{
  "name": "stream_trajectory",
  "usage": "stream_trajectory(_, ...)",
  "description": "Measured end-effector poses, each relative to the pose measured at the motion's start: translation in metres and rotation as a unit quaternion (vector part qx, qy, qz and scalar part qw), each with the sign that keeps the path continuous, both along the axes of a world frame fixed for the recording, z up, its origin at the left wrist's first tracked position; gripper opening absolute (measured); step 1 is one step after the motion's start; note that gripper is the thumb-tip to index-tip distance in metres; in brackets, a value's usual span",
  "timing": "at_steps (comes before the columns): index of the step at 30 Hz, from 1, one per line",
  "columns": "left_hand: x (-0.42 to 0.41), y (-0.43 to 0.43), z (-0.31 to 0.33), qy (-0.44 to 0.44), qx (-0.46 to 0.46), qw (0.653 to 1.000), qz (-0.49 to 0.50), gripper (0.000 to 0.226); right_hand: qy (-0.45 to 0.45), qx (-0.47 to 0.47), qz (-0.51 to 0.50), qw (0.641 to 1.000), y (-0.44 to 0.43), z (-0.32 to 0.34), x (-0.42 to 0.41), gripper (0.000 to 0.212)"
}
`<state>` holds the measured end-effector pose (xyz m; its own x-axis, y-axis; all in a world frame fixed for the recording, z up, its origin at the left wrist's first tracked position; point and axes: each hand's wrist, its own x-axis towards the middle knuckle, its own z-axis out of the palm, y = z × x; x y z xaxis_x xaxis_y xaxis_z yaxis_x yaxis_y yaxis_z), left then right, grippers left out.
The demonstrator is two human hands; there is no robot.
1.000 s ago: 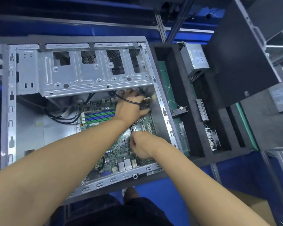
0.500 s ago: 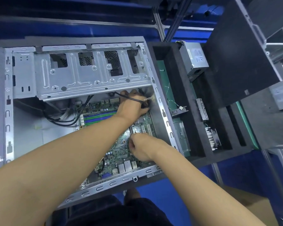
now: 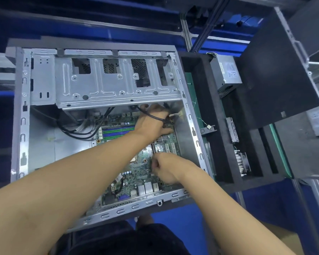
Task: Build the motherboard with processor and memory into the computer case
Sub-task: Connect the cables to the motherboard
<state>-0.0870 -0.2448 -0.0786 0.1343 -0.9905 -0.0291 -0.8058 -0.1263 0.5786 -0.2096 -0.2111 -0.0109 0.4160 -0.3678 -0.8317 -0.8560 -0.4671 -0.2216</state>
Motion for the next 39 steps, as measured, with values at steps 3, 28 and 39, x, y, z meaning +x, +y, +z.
stream_trajectory(3, 0.013, 0.011, 0.006, -0.035, 0.055, 0.997, -0.037, 0.080, -0.047, -0.073, -0.053, 0.995, -0.002, -0.001, -0.001, 0.019)
stream_trajectory(28, 0.046, 0.005, 0.060, 0.423, 0.191, 0.876, 0.133, 0.049, -0.106, -0.315, -0.359, 0.872, -0.044, -0.029, 0.031, 0.027)
stream_trajectory(39, 0.051, 0.011, 0.055, 0.427, 0.230, 0.864, 0.136, 0.057, -0.126, -0.378, -0.369, 0.840, -0.044, -0.040, 0.045, 0.012)
